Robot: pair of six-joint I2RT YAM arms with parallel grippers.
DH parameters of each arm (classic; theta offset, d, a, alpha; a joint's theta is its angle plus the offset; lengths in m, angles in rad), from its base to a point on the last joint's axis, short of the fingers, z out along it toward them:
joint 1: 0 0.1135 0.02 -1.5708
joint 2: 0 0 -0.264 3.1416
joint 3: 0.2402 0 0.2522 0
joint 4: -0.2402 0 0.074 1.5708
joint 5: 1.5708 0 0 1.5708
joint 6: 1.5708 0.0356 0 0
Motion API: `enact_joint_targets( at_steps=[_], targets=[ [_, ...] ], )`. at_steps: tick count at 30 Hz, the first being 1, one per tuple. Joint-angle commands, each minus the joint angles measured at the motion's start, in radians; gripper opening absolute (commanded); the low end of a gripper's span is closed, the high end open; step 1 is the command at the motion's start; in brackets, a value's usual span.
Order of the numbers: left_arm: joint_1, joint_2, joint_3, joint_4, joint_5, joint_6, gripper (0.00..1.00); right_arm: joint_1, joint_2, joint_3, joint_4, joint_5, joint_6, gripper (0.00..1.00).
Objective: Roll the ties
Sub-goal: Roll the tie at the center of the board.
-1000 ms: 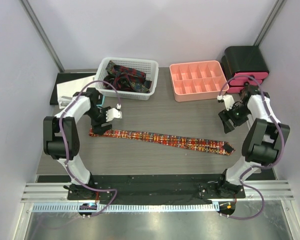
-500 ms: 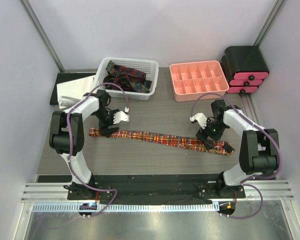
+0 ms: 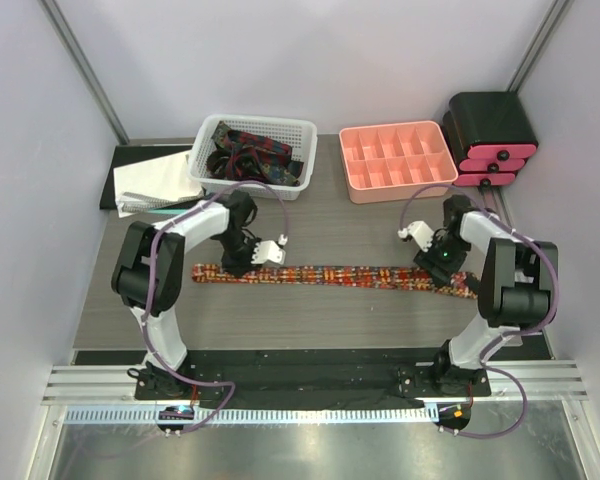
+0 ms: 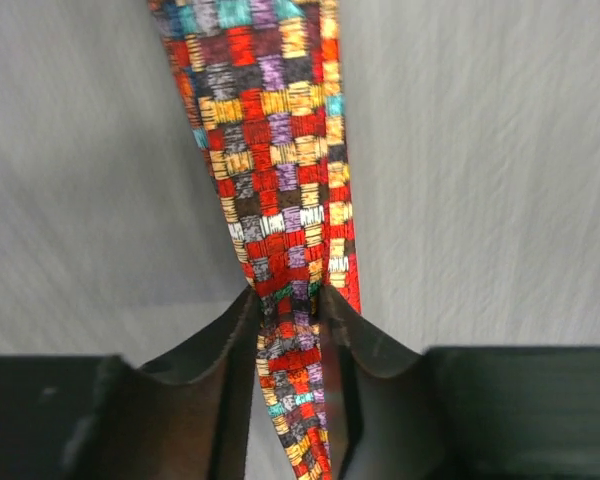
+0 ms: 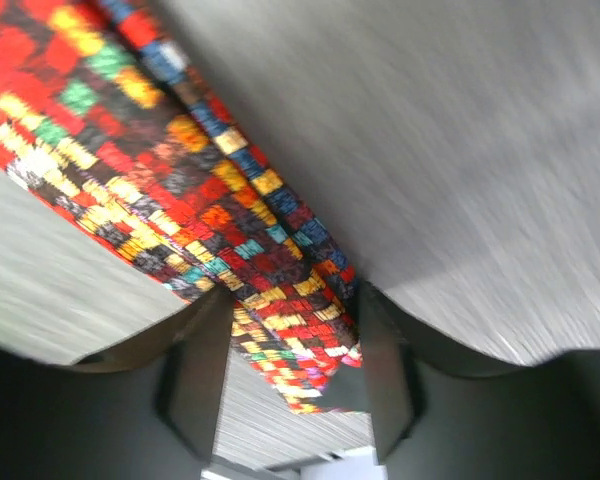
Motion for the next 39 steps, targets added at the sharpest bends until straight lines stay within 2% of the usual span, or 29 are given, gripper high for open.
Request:
enact_joint_targets(
  at_steps=[1, 5, 10, 14, 15, 19, 21, 24, 25, 26, 27, 29, 30, 32, 33, 34, 36, 37, 39],
  targets=[
    [-0.125, 0.008, -0.029, 0.04, 0.046, -0.139, 0.28, -0.12, 0.144, 0.064, 0.125, 0.118, -0.132, 0.51],
    [-0.205, 0.052, 0.044, 0.082, 0.083, -0.278, 0.26, -0.239, 0.236, 0.139, 0.137, 0.172, -0.194, 0.48],
    [-0.294, 0.163, 0.189, 0.117, 0.128, -0.453, 0.27, -0.327, 0.344, 0.262, 0.159, 0.217, -0.225, 0.48],
    [-0.296, 0.166, 0.221, 0.094, 0.14, -0.472, 0.32, -0.324, 0.292, 0.308, 0.079, 0.142, -0.196, 0.58],
    [-0.284, 0.151, 0.207, 0.091, 0.143, -0.467, 0.35, -0.321, 0.27, 0.317, 0.051, 0.122, -0.186, 0.62],
    [-0.21, 0.002, 0.167, 0.033, 0.261, -0.397, 0.6, -0.31, 0.104, 0.351, -0.077, -0.041, -0.136, 0.72],
    [-0.154, -0.125, 0.138, 0.023, 0.304, -0.392, 0.65, -0.3, 0.042, 0.354, -0.143, -0.142, -0.104, 0.77],
    [-0.072, -0.307, 0.097, 0.049, 0.394, -0.401, 0.8, -0.243, -0.085, 0.359, -0.196, -0.26, -0.035, 0.85],
    [-0.058, -0.361, 0.086, 0.066, 0.404, -0.407, 0.99, -0.206, -0.116, 0.358, -0.194, -0.294, -0.012, 0.88],
    [-0.05, -0.444, 0.068, 0.098, 0.387, -0.467, 1.0, -0.182, -0.176, 0.357, -0.184, -0.321, 0.01, 0.96],
    [-0.05, -0.488, 0.021, 0.179, 0.375, -0.495, 1.0, -0.159, -0.204, 0.351, -0.168, -0.379, 0.065, 1.0],
    [-0.052, -0.556, -0.091, 0.249, 0.376, -0.545, 1.0, -0.087, -0.283, 0.337, -0.095, -0.446, 0.116, 1.0],
    [-0.055, -0.606, -0.119, 0.235, 0.362, -0.515, 1.0, -0.07, -0.303, 0.31, -0.063, -0.505, 0.145, 1.0],
    [-0.057, -0.633, -0.164, 0.131, 0.367, -0.324, 1.0, -0.033, -0.34, 0.268, 0.083, -0.682, 0.269, 1.0],
    [-0.058, -0.641, -0.175, 0.12, 0.346, -0.256, 0.97, -0.022, -0.359, 0.225, 0.138, -0.731, 0.316, 1.0],
    [-0.047, -0.636, -0.178, 0.105, 0.342, -0.227, 0.92, -0.007, -0.36, 0.204, 0.263, -0.791, 0.44, 1.0],
    [0.031, -0.625, -0.187, 0.07, 0.393, -0.103, 0.88, 0.137, -0.313, 0.199, 0.352, -0.692, 0.568, 1.0],
    [0.057, -0.622, -0.192, 0.065, 0.408, -0.087, 0.87, 0.195, -0.282, 0.225, 0.3, -0.62, 0.579, 0.98],
    [0.12, -0.601, -0.192, 0.009, 0.449, -0.023, 0.83, 0.327, -0.201, 0.297, 0.225, -0.592, 0.606, 0.97]
  ],
)
